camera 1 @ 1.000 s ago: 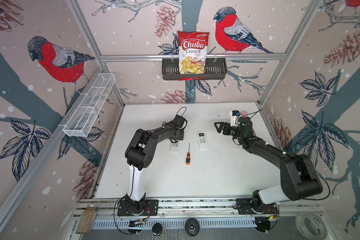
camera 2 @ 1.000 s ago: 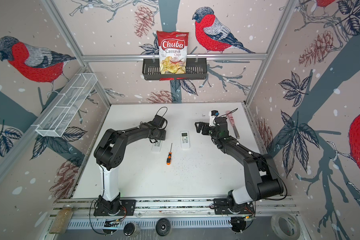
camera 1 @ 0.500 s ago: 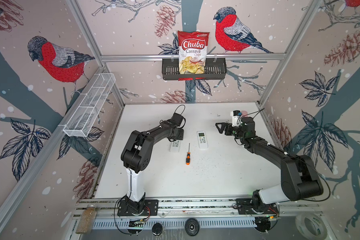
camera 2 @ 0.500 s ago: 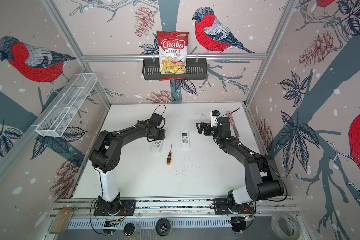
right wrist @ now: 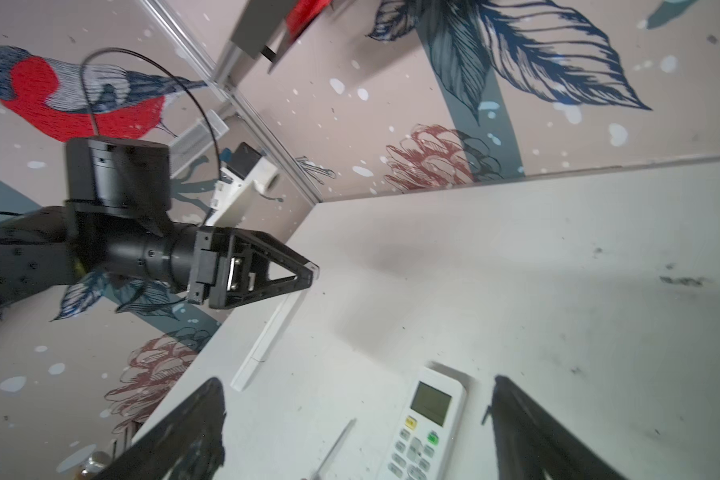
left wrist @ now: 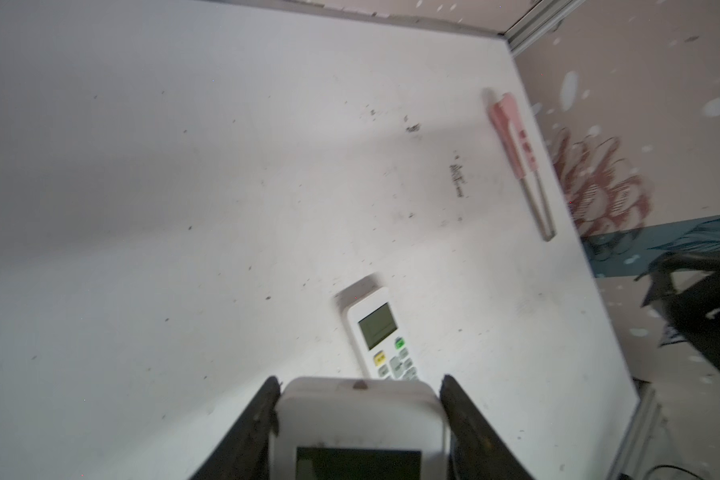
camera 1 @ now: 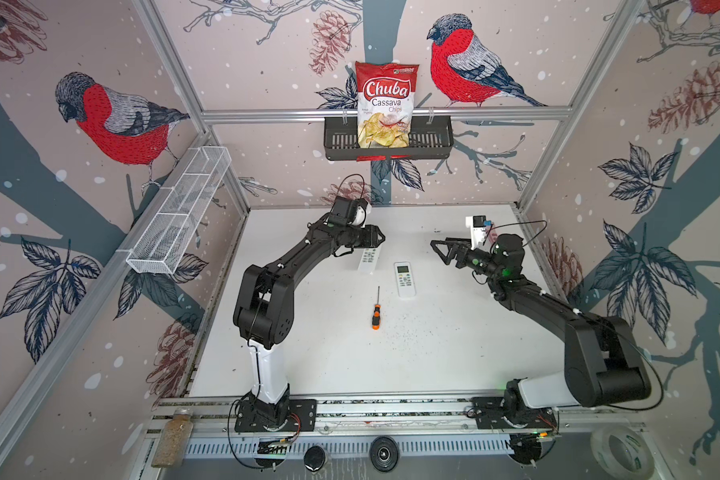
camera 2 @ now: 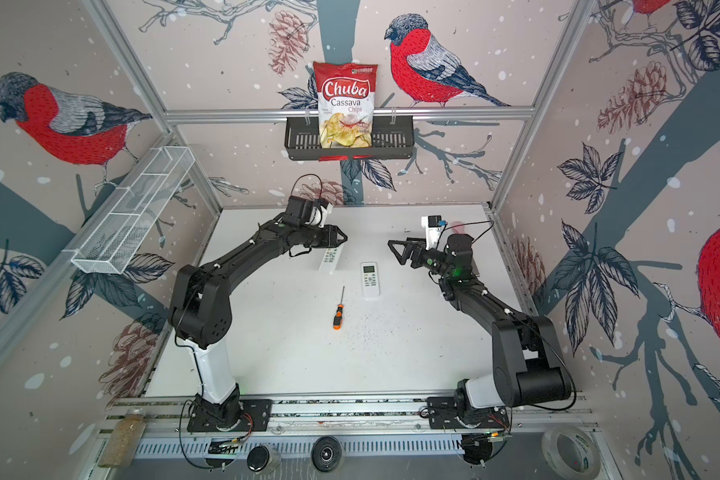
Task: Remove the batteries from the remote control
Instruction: 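Lift the remote with the left gripper toward the right gripper while the right gripper approaches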
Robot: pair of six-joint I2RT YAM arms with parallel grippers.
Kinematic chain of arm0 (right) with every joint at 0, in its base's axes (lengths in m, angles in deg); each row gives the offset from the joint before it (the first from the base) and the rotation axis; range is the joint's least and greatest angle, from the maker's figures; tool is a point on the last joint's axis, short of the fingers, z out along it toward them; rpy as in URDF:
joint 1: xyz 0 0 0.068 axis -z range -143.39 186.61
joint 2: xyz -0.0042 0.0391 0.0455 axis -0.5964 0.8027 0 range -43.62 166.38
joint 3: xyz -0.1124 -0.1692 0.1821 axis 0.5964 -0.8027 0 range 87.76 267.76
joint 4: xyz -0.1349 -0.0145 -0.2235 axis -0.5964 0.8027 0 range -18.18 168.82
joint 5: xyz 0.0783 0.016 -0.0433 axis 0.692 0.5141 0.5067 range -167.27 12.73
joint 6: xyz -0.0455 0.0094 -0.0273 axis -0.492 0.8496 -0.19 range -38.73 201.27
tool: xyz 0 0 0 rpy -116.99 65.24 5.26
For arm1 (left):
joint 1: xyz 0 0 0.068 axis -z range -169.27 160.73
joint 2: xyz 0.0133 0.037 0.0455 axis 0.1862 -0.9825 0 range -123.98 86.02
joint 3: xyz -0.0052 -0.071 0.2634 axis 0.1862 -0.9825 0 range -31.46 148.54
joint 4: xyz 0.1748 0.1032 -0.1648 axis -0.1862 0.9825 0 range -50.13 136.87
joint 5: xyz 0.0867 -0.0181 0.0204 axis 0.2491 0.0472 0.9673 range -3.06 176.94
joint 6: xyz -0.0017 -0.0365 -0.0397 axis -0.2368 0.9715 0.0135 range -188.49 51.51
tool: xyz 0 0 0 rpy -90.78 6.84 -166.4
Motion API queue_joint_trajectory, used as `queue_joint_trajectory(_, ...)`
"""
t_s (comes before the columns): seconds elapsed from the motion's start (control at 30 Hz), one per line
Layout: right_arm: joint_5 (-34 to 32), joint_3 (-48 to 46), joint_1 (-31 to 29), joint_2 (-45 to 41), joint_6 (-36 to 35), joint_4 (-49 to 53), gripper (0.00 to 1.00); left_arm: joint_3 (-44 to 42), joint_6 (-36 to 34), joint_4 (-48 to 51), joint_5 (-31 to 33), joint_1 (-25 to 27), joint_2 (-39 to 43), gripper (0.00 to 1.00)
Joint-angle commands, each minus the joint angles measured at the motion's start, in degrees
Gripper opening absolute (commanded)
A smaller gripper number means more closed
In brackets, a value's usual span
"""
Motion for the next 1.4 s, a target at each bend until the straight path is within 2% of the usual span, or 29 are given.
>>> queue_joint_trajectory(0.0,6.1,2.0,-0.3,1.5,3.3,-6.9,0.99,3.5,1.2,-6.1,-8.4,-0.9,-1.1,0.50)
queue_joint_trajectory(0.17,10.4,7.0,-0.8,6.2,4.8,-9.5,0.99,8.5,3.4,-10.5,-16.7,-2.1,-4.3,0.50)
queue_joint_trajectory(0.3,12.7,10.6,-1.5,9.4,6.4,-11.6,0.99,8.6,10.2,-20.2,-23.8,-3.6,-6.7,0.50)
queue_joint_trajectory(0.47,14.0,14.6,-1.6,13.3,7.4,-11.9,0.99,10.0,12.7,-26.1,-27.7,-3.5,-9.4,0.49)
queue_joint_trajectory(0.73,17.1,19.6,-1.3,19.1,8.4,-14.3,0.99,9.3,24.0,-43.4,-36.2,-3.0,-13.2,0.48)
queue_joint_trajectory(1.0,18.9,18.2,-0.2,21.5,9.9,-17.4,0.99,10.4,33.4,-55.0,-39.3,-2.1,-16.4,0.48)
queue_joint_trajectory(1.37,17.9,14.7,-0.2,21.0,12.4,-22.7,0.99,16.4,35.5,-55.0,-39.5,1.1,-21.0,0.48)
